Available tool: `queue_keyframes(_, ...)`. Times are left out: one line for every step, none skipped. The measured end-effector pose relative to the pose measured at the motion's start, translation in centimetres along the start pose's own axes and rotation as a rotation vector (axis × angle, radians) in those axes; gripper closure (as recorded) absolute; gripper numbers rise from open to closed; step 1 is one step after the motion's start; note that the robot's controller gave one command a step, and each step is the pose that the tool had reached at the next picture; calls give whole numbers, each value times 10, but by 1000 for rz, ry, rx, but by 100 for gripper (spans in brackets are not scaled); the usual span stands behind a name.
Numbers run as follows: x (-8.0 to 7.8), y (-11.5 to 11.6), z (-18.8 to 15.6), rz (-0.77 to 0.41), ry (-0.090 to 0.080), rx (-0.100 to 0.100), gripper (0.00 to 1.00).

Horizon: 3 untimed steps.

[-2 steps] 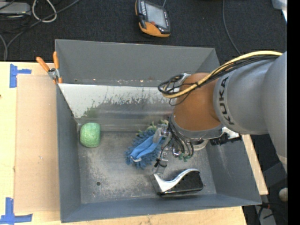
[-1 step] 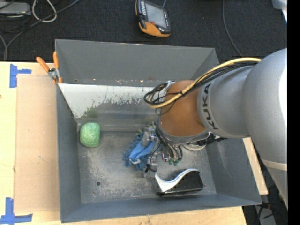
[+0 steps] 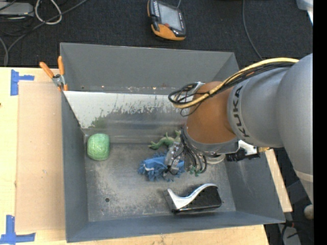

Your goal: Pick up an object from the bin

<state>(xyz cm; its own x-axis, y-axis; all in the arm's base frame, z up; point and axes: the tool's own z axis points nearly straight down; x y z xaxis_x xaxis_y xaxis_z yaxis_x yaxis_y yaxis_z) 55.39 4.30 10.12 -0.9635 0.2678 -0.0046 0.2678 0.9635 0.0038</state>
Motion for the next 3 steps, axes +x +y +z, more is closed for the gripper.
queue_keyframes(0,0,0,-1,0,0,100)
queue_keyframes(-4,4,7,11,1,-1,100)
queue_keyframes(-14,10,-98,21,4,0,100)
